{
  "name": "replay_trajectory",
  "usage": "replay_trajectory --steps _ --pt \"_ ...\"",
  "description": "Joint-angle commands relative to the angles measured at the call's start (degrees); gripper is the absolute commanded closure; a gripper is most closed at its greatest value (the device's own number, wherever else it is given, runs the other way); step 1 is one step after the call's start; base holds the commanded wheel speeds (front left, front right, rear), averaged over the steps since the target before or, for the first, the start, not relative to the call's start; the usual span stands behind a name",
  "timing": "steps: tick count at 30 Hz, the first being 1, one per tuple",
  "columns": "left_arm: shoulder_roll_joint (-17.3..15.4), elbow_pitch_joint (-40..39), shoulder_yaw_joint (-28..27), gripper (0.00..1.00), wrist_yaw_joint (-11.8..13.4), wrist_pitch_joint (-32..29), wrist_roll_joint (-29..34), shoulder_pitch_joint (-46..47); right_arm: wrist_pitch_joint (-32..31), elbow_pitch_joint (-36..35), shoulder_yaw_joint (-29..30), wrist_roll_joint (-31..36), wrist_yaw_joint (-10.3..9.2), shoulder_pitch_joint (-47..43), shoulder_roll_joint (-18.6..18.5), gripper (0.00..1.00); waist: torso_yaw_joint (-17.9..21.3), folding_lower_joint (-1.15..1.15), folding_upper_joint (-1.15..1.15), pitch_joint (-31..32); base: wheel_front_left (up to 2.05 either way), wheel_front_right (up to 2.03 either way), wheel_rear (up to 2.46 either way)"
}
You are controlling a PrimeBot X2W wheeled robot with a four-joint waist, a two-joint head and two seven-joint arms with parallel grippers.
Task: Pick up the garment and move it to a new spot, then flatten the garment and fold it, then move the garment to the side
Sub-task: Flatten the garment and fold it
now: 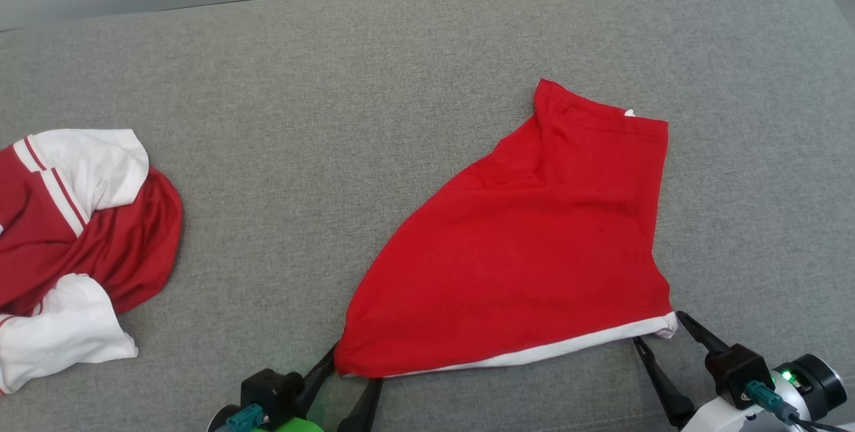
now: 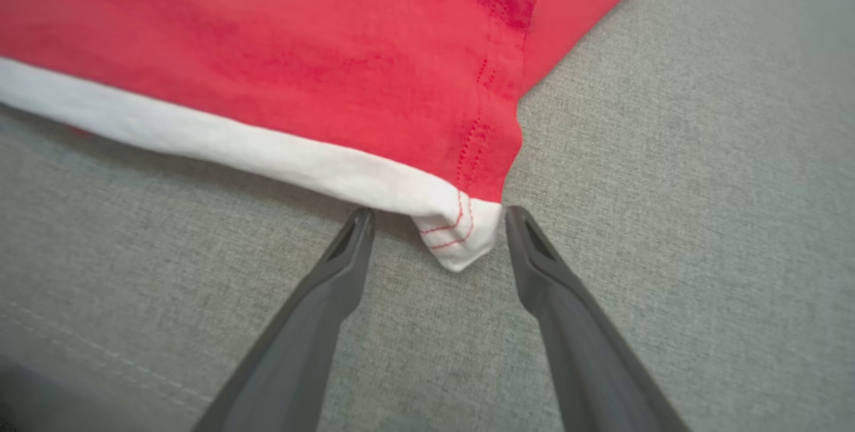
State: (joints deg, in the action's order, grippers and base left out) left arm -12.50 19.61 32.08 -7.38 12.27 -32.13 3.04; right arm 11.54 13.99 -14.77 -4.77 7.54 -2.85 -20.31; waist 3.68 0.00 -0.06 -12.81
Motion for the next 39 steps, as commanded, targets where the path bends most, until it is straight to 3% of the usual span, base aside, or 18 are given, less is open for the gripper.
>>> replay_trajectory --steps 1,13,14,15,16,17,18,19,30,39 --pt "-0.4 0.2 0.6 0.0 -0.1 0.3 0.0 0.9 0.5 0.7 0.0 -0.4 -0.11 0.9 0.1 0.0 -0.1 0.0 0.06 0.1 0.0 0.0 0.0" --pt "0.0 0.4 1.8 0.0 -0.1 0.8 -0.8 1.8 1.5 3.4 0.0 -0.7 -0.11 2.8 0.4 0.0 -0.3 0.0 0.06 -0.2 0.0 0.0 0.0" --pt "0.1 0.4 2.1 0.13 -0.1 0.9 -1.0 1.8 1.6 3.6 0.0 -0.7 -0.11 3.0 0.5 0.0 -0.2 0.0 0.06 -0.2 0.0 0.0 0.0" --pt "0.0 0.3 2.4 0.38 -0.1 0.9 -1.2 1.9 1.7 3.8 0.0 -0.7 -0.11 3.1 0.5 0.0 -0.2 0.0 0.06 -0.1 0.0 0.0 0.0" --pt "-0.1 0.3 2.7 0.57 -0.1 1.0 -1.4 2.0 1.7 4.0 -0.1 -0.8 -0.11 3.2 0.6 0.26 -0.1 0.0 0.06 -0.1 0.0 0.0 0.0" --pt "-0.2 0.3 3.0 0.71 -0.1 1.0 -1.5 2.1 1.8 4.2 -0.1 -0.9 -0.11 3.3 0.8 0.58 -0.1 0.0 0.06 0.0 0.0 0.0 0.0" --pt "-0.3 0.3 3.3 0.97 -0.1 1.0 -1.7 2.2 1.9 4.3 -0.3 -1.2 -0.11 3.4 0.9 0.88 -0.1 0.0 0.06 0.0 0.0 0.0 0.0" --pt "-0.4 0.3 3.6 1.0 -0.1 1.0 -2.0 2.3 1.9 4.4 -0.4 -1.8 -0.11 3.5 1.1 1.0 0.0 0.0 0.06 0.1 0.0 0.0 0.0" --pt "-2.4 -1.2 3.5 1.0 0.8 0.9 -2.9 1.5 0.6 2.8 0.0 -2.6 -0.11 2.8 -0.3 1.0 1.0 0.0 0.06 1.1 0.0 0.0 0.0" --pt "-4.2 -10.1 2.1 1.0 2.5 0.6 -3.1 1.5 -2.1 -7.1 5.0 -3.6 -0.12 2.0 -1.7 1.0 2.1 0.0 0.06 1.7 0.0 0.0 0.0"
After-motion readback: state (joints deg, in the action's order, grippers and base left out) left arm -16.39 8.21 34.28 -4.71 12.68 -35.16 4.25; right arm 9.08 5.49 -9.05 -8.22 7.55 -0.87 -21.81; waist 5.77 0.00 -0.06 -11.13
